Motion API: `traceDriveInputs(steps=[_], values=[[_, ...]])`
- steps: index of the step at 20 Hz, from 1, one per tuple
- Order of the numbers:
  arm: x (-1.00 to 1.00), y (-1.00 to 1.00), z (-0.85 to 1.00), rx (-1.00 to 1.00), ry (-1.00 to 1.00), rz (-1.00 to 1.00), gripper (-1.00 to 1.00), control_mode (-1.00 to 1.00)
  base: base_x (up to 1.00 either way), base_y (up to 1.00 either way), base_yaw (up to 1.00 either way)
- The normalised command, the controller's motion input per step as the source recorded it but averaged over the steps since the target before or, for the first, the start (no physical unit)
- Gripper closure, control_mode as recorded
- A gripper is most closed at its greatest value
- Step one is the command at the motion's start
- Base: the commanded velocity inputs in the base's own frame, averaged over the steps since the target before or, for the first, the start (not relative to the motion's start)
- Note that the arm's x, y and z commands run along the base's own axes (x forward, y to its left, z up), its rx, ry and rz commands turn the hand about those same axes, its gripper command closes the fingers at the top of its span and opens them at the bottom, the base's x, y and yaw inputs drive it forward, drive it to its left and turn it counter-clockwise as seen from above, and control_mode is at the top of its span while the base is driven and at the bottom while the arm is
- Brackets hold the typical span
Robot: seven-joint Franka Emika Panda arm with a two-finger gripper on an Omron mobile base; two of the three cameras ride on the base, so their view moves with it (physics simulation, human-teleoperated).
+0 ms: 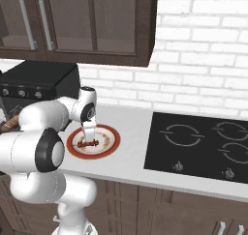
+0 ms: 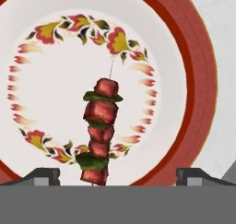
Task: Pick up the kebab skewer and baguette bread, and place them inside the toaster oven. Close the toaster oven door and start by setting the timer.
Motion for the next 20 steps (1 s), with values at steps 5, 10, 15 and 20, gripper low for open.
traceDriveInputs(steps=[5,10,15,20], values=[[-0.11,0.04,-0.28,0.00,0.00,-0.02,-1.00,-1.00,0.00,0.00,0.00],[0.12,0.00,-0.19,0.00,0.00,-0.01,-1.00,-1.00,0.00,0.00,0.00],[0.16,0.01,-0.21,0.00,0.00,0.00,-1.00,-1.00,0.00,0.00,0.00],[0.04,0.04,-0.27,0.00,0.00,0.00,-1.00,-1.00,0.00,0.00,0.00]])
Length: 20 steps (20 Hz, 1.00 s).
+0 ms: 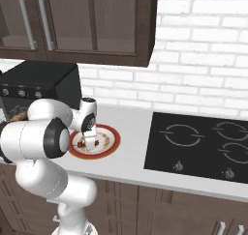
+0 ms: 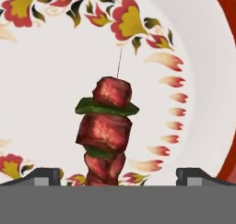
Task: Pick up the kebab skewer and baguette bread, and place them inside the toaster oven. Close the toaster oven door and start by setting the timer.
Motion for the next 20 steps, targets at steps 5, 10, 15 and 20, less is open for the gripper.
traceDriveInputs(steps=[5,10,15,20], values=[[0.16,0.00,-0.11,0.00,0.00,0.00,-1.00,-1.00,0.00,0.00,0.00],[0.15,0.00,-0.24,0.00,0.00,0.00,-1.00,-1.00,0.00,0.00,0.00],[0.06,0.00,-0.20,0.00,0.00,0.00,-1.00,-1.00,0.00,0.00,0.00],[0.00,0.04,-0.18,0.00,-0.05,-0.02,1.00,-1.00,0.00,0.00,0.00]])
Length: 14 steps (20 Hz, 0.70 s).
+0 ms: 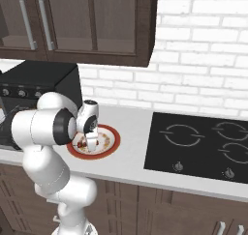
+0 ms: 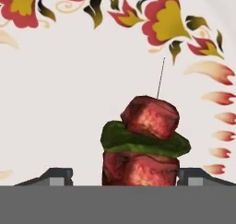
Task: Pick up the kebab skewer and baguette bread, and place them inside the toaster oven. Close the toaster oven door and start by setting the timer.
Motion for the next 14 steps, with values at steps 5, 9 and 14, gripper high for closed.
traceDriveInputs(steps=[5,9,14], values=[[0.01,0.01,-0.46,-0.01,-0.09,0.00,1.00,-1.00,0.00,0.00,0.00],[-0.05,0.13,0.05,0.00,-0.14,0.07,1.00,-1.00,0.00,0.00,0.00],[-0.51,0.53,0.82,0.00,-0.19,0.29,1.00,-1.00,0.00,0.00,0.00]])
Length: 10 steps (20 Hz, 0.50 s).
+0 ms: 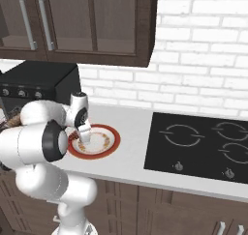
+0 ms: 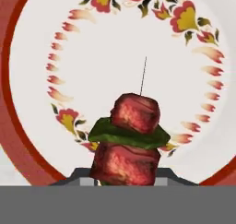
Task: Pick up the kebab skewer and baguette bread, and place them inside the toaster oven. Close the toaster oven door and start by setting the timer.
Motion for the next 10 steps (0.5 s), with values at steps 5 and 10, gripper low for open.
traceDriveInputs(steps=[5,10], values=[[-0.96,0.59,0.91,-0.02,-0.23,0.33,1.00,-1.00,0.00,0.00,0.00],[-0.57,1.00,0.40,-0.01,-0.04,0.33,1.00,-1.00,0.00,0.00,0.00]])
